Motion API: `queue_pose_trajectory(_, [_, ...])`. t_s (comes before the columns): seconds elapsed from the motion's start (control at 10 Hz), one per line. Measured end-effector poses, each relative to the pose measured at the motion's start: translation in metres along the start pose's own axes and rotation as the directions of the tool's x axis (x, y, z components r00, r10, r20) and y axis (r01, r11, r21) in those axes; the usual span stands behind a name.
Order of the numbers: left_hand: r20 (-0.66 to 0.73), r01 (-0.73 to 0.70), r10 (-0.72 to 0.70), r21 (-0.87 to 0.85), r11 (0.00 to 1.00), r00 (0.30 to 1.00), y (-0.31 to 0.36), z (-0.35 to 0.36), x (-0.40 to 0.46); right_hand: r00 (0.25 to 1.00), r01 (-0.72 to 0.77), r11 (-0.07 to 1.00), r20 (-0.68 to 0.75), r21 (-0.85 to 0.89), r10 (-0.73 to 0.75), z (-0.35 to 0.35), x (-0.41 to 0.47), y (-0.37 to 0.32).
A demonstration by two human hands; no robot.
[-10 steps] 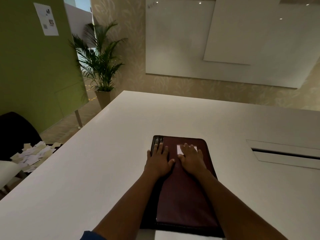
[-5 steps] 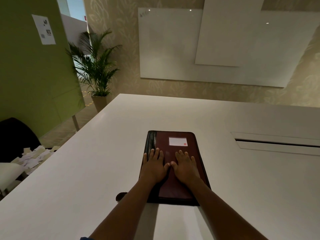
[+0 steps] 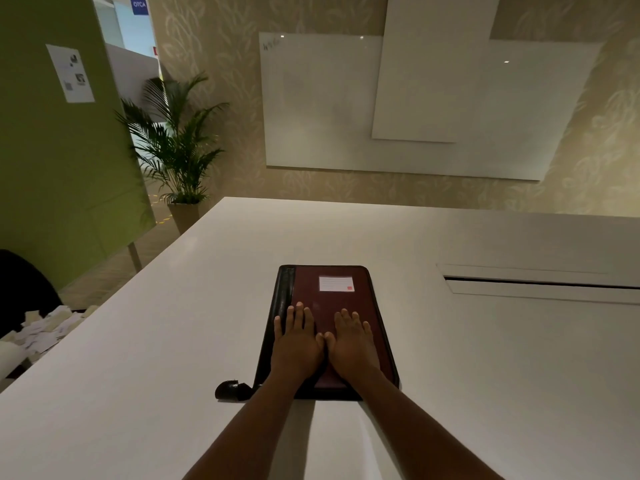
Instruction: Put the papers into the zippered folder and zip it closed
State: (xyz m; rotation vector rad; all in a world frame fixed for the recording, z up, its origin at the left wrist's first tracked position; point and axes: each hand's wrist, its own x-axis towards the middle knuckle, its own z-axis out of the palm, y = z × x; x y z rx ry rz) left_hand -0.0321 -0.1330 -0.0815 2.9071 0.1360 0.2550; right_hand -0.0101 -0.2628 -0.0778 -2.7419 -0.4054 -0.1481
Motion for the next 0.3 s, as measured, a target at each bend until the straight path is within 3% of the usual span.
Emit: queue_pose_trajectory(0.3, [-0.206, -0.104, 0.101, -0.005, 0.995, 0.973, 0.013, -0.052, 0.028, 0.975, 0.017, 0.999, -0.221, 0.047, -0.006, -0.042, 0.022, -0.005])
